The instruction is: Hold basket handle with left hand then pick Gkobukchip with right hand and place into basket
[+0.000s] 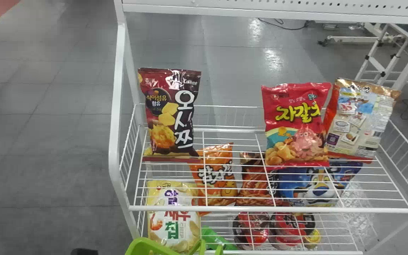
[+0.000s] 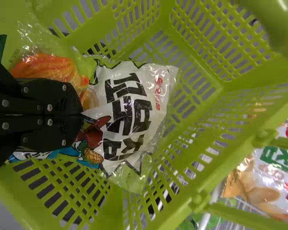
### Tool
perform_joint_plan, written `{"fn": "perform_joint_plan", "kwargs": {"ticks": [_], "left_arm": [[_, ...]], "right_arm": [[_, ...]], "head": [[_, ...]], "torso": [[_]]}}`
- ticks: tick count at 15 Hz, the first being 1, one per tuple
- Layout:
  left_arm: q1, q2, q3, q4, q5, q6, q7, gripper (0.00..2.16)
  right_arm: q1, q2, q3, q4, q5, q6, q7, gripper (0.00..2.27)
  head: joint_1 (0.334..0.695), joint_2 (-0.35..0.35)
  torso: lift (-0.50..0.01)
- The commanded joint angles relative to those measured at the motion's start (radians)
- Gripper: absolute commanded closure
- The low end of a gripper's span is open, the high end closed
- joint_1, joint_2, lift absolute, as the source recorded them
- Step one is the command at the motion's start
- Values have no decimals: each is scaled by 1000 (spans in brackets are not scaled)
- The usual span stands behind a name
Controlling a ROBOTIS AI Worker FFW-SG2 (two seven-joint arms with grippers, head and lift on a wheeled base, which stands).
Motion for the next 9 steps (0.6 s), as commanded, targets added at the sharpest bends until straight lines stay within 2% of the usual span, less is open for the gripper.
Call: {"fn": "perform_joint_plan", "kwargs": {"ticks": [1, 2, 3, 4, 7, 8, 9], "left_arm": [[-3, -1, -3, 1, -4, 1, 1, 1706], [-4, 0, -3, 2, -4, 1, 1, 1706], [-4, 0, -3, 4, -4, 1, 1, 1706], [-6, 0, -3, 5, -5, 1, 0, 1706], [-14, 0, -3, 10, -7, 1, 0, 1706], [-15, 0, -6, 11, -7, 1, 1, 1706], [-15, -1, -6, 11, -7, 1, 1, 1706]], "right_arm": [[-3, 3, 12, 57, 15, -21, 24, 1690], [0, -2, 12, 87, 28, -150, 45, 1055], [5, -11, 10, 106, 44, -221, 65, 326], [23, -16, 5, 107, 67, -288, 71, 6], [67, -26, -59, 54, 86, -359, 73, 2], [74, -29, -85, 29, 90, -359, 73, -1], [80, -31, -107, 3, 97, -353, 73, 2]], "head": [[695, -5], [695, 11], [695, 21], [695, 53], [695, 51], [695, 36], [695, -9]], "torso": [[-32], [-32], [-32], [-32], [-32], [-32], [-32]]}}
